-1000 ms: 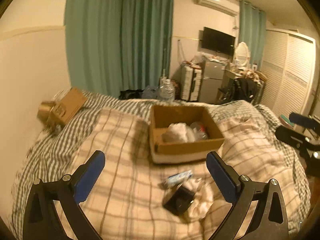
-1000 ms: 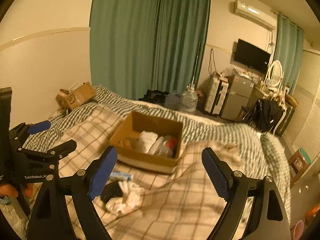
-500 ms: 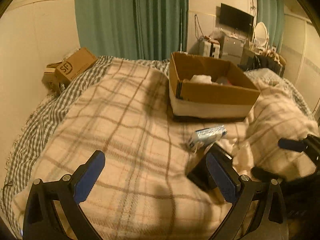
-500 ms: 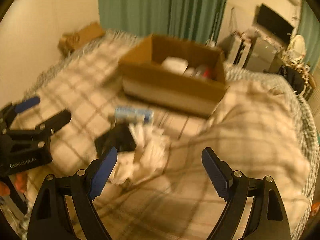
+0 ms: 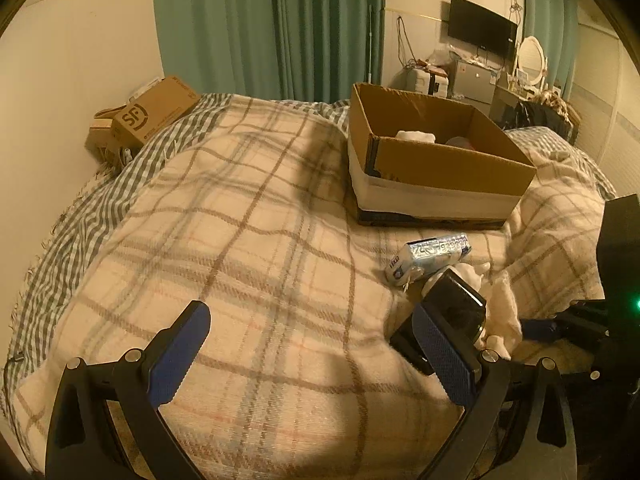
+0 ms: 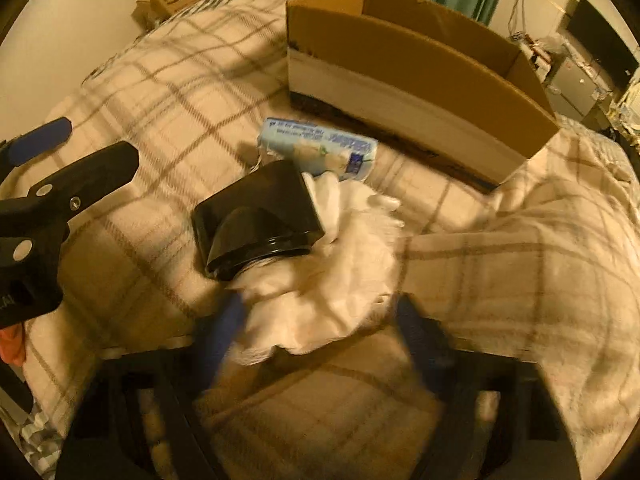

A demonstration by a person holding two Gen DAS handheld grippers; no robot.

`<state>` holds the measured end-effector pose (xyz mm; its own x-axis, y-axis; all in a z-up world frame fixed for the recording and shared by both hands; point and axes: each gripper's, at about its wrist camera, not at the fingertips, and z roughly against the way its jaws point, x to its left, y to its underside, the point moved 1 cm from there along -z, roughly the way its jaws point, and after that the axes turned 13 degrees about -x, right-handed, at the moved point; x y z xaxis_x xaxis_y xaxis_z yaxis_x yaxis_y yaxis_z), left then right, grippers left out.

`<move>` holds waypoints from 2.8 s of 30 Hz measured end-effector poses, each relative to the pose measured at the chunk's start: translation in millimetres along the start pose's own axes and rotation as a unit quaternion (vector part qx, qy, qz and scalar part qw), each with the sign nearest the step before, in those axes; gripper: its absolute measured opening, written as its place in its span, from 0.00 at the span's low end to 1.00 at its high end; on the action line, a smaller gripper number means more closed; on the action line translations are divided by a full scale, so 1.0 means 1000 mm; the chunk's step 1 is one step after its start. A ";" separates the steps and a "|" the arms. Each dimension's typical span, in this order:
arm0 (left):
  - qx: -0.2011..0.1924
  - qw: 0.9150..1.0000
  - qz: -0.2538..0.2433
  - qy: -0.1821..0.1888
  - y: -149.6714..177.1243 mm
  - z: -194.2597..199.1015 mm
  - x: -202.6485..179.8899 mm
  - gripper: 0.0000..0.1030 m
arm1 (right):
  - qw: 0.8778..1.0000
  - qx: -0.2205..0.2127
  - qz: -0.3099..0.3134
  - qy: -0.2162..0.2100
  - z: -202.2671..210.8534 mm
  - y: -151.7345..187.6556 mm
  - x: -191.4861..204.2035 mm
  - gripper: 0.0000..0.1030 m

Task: Organize objects
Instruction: 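Move the right tool to the white lace cloth while the left tool reaches the black round object, then grasp the lace cloth with the right tool while the left tool grasps the black round object, then carry the black object with the left tool while the right tool carries the cloth into the box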

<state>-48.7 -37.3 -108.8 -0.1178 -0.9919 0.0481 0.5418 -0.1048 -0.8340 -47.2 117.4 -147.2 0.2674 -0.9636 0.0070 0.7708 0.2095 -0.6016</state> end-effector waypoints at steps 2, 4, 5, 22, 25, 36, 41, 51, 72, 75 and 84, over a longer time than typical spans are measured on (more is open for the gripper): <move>0.002 1.000 -0.005 0.000 0.000 0.000 -0.003 1.00 | 1.000 -0.005 -0.005 -0.001 0.004 0.000 -0.002 0.30; 0.004 1.000 -0.014 0.000 0.000 0.002 -0.007 1.00 | 1.000 -0.021 -0.014 -0.002 0.013 -0.002 -0.005 0.18; 0.004 1.000 -0.019 0.002 -0.001 0.003 -0.010 1.00 | 0.999 -0.037 -0.021 0.003 0.024 -0.004 -0.009 0.17; 0.090 0.989 -0.071 0.093 0.018 -0.048 -0.083 0.95 | 0.988 -0.119 -0.082 0.048 0.071 -0.012 -0.066 0.16; 0.096 0.987 -0.073 0.107 0.022 -0.053 -0.088 0.77 | 0.988 -0.118 -0.085 0.046 0.069 -0.011 -0.066 0.16; 0.060 0.987 -0.083 0.120 0.021 -0.024 -0.088 0.28 | 0.987 -0.126 -0.082 0.052 0.079 -0.011 -0.059 0.16; 0.051 0.988 -0.077 0.120 0.016 -0.008 -0.082 0.09 | 0.986 -0.139 -0.077 0.056 0.094 -0.012 -0.053 0.16; 0.017 0.992 -0.050 0.114 -0.014 0.027 -0.070 0.08 | 0.981 -0.165 -0.075 0.065 0.129 -0.013 -0.048 0.16; -0.095 0.985 -0.074 0.122 -0.168 0.035 -0.083 0.08 | 0.958 -0.275 -0.030 0.077 0.206 -0.129 -0.082 0.16; -0.103 0.985 -0.077 0.117 -0.189 0.015 -0.089 0.08 | 0.958 -0.273 -0.025 0.082 0.196 -0.156 -0.094 0.16; -0.066 0.989 -0.062 0.113 -0.211 -0.079 -0.096 0.08 | 0.970 -0.226 -0.041 0.076 0.115 -0.211 -0.134 0.16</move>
<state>-217.9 85.6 19.3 -0.3680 -0.9289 0.0418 0.3998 -0.1986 -0.8948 -179.3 221.6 71.2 0.1016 -0.9944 -0.0276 0.4435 0.0701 -0.8935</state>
